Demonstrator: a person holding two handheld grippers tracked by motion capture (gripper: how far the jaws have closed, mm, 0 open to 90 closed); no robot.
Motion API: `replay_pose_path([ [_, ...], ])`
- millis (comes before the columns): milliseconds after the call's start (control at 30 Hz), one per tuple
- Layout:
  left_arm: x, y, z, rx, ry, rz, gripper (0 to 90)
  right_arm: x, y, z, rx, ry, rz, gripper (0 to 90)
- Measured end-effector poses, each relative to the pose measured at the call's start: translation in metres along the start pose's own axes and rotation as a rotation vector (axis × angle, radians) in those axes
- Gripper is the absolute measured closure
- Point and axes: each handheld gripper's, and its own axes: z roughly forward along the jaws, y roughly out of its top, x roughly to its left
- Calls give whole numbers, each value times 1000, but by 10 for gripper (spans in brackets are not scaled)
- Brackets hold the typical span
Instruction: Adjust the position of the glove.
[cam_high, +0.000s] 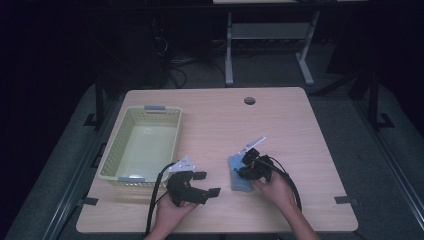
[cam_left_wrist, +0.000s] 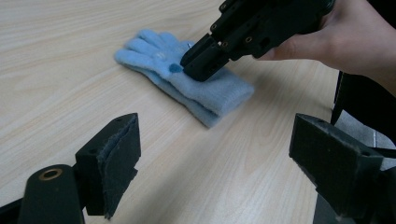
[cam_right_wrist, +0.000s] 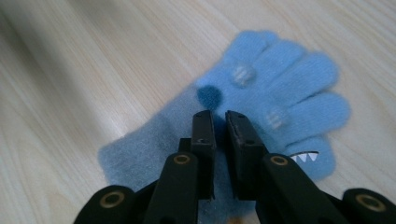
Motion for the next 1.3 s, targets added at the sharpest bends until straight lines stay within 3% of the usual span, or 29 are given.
replay_pose_path([
  [233, 1, 3, 8, 25, -4, -13, 201, -2, -5, -12, -45, -2, 52, 637],
  [267, 1, 3, 12, 26, -11, -29, 206, -4, -9, -19, -76, 5, 93, 585],
  [367, 1, 5, 15, 22, -11, -42, 212, -8, -15, -26, -113, 8, 138, 488],
  [400, 2, 7, 19, 13, -19, -67, 217, -10, -18, -28, -121, 13, 156, 464],
  [433, 2, 7, 19, 13, -19, -67, 219, -11, -20, -29, -130, 18, 172, 452],
  [500, 4, 10, 25, 7, -40, -130, 221, -14, -27, -32, -152, 34, 206, 429],
  [567, 5, 13, 29, 1, -50, -157, 233, -16, -33, -32, -157, 47, 239, 398],
  [833, 7, 19, 49, 30, -41, -259, 245, -23, -56, -27, -200, 132, 388, 391],
  [967, 10, 18, 57, 45, -50, -300, 271, -23, -61, -28, -216, 159, 420, 411],
  [1000, 12, 17, 62, 50, -59, -333, 277, -23, -63, -27, -228, 179, 441, 414],
  [1067, 13, 16, 66, 60, -75, -353, 305, -23, -64, -25, -234, 193, 452, 421],
  [1300, 18, 13, 75, 71, -67, -383, 364, -24, -65, -16, -231, 218, 486, 470],
])
